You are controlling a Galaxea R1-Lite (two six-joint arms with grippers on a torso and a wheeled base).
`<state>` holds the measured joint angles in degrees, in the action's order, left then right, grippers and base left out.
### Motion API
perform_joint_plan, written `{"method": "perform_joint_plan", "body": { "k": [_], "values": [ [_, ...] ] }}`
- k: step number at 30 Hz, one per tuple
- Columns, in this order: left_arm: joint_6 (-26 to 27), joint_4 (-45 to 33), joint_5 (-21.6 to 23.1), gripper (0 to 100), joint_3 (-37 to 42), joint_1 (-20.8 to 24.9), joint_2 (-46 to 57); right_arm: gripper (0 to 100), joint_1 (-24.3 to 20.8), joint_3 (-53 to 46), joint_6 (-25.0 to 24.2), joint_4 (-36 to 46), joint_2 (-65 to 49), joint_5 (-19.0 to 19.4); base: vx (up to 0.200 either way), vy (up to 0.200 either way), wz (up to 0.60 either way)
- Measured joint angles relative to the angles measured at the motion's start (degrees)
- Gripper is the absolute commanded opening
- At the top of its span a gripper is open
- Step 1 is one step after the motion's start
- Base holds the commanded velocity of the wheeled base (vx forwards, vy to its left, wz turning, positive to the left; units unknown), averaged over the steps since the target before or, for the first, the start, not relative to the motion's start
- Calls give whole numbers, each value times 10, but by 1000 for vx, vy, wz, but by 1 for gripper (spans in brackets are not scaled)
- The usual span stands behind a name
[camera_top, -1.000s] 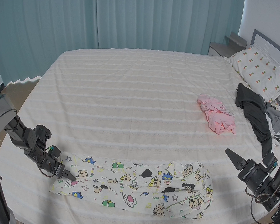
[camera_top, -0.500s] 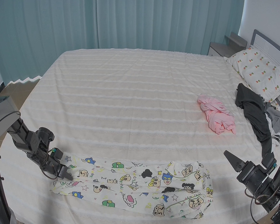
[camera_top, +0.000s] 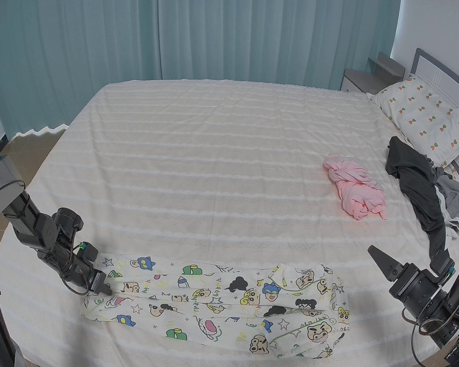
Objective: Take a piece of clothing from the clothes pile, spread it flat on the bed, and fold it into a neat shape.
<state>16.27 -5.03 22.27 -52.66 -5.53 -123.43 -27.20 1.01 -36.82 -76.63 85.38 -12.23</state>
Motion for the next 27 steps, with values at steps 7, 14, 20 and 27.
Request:
{"method": "perform_joint_plan", "body": {
  "k": [7,14,20,27],
  "values": [
    [0,-1,6,0,16,-35,25,100,0,0,0,0,-5,1,0,0,0],
    [1,-2,7,0,22,-86,45,100,1,0,-1,0,-7,2,0,0,0],
    [2,-3,18,0,18,-148,56,100,2,0,-1,0,-8,2,0,0,0],
    [16,-3,39,0,-1,-242,60,100,2,0,-2,0,-8,3,0,0,0]
  ]
}}
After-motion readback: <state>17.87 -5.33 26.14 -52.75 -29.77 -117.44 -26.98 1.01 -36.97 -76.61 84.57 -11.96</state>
